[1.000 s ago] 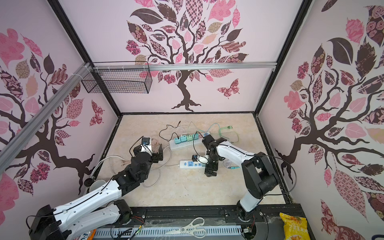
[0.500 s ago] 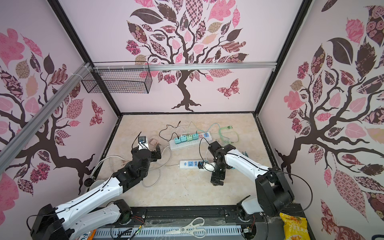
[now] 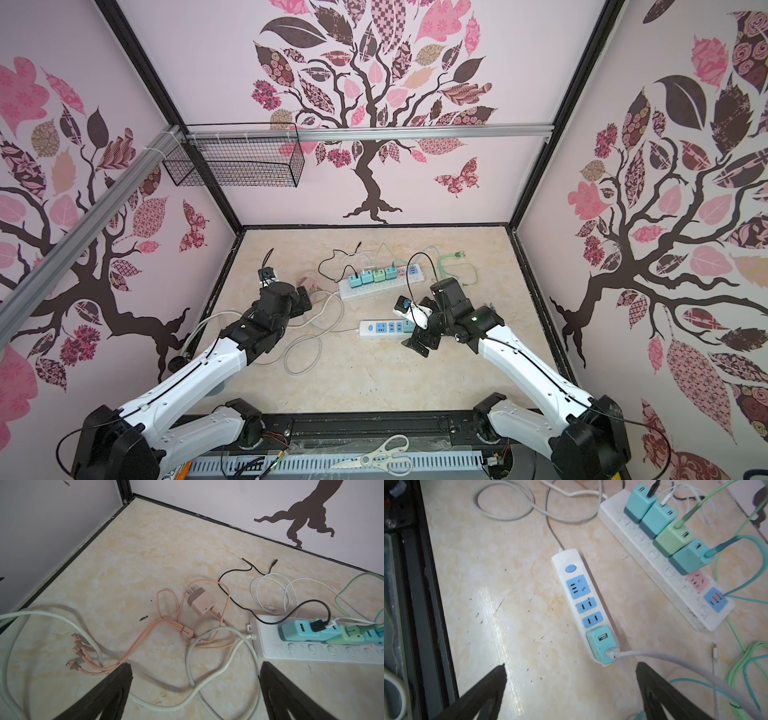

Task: Insert the plug
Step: 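Open the right gripper and raise it off the plugged teal charger, then grasp the pink cube charger with the left gripper while right gripper rises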

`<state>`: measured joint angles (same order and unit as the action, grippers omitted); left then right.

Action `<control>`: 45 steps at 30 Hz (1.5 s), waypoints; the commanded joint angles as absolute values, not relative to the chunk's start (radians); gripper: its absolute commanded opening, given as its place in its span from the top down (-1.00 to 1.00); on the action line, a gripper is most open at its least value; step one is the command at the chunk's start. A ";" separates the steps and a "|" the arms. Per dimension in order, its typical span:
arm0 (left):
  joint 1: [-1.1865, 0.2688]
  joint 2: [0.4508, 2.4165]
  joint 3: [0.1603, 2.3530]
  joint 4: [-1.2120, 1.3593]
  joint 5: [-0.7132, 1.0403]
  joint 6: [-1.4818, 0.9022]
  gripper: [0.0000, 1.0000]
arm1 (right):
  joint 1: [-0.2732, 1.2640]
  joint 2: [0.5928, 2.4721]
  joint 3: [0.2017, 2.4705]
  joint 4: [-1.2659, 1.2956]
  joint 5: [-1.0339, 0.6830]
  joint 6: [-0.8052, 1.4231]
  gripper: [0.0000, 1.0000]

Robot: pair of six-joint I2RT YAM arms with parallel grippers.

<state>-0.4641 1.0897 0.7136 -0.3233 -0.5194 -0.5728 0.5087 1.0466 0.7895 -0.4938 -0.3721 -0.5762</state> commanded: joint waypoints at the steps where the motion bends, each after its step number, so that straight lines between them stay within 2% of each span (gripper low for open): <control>1: -0.411 1.133 0.793 -0.394 -0.442 -0.611 -0.97 | 0.511 0.989 0.741 -0.189 -0.344 -0.330 -0.99; 4: -0.349 1.191 0.842 -0.438 -0.374 -0.600 -0.97 | 0.511 0.945 0.676 0.020 -0.236 -0.120 -0.99; 8: -0.286 1.245 0.886 -0.477 -0.323 -0.622 -0.97 | 0.511 0.928 0.618 0.212 -0.189 0.139 -0.99; 13: -0.239 1.334 0.963 -0.516 -0.279 -0.595 -0.97 | 0.509 0.962 0.634 0.204 0.044 0.335 -0.99; 18: -0.233 1.473 1.052 -0.543 -0.268 -0.583 -0.88 | 0.509 0.953 0.650 0.164 0.150 0.304 -0.99; 23: -0.215 1.630 1.208 -0.605 -0.270 -0.561 -0.62 | 0.509 0.903 0.667 0.058 0.240 0.262 -0.99; 27: -0.210 1.732 1.310 -0.612 -0.289 -0.528 -0.54 | 0.509 0.883 0.669 0.015 0.175 0.203 -0.99; 35: -0.179 1.885 1.425 -0.625 -0.224 -0.562 -0.17 | 0.509 0.877 0.667 0.009 0.152 0.206 -0.99; 45: -0.171 2.019 1.507 -0.651 -0.161 -0.576 -0.04 | 0.509 0.874 0.670 -0.006 0.170 0.208 -0.99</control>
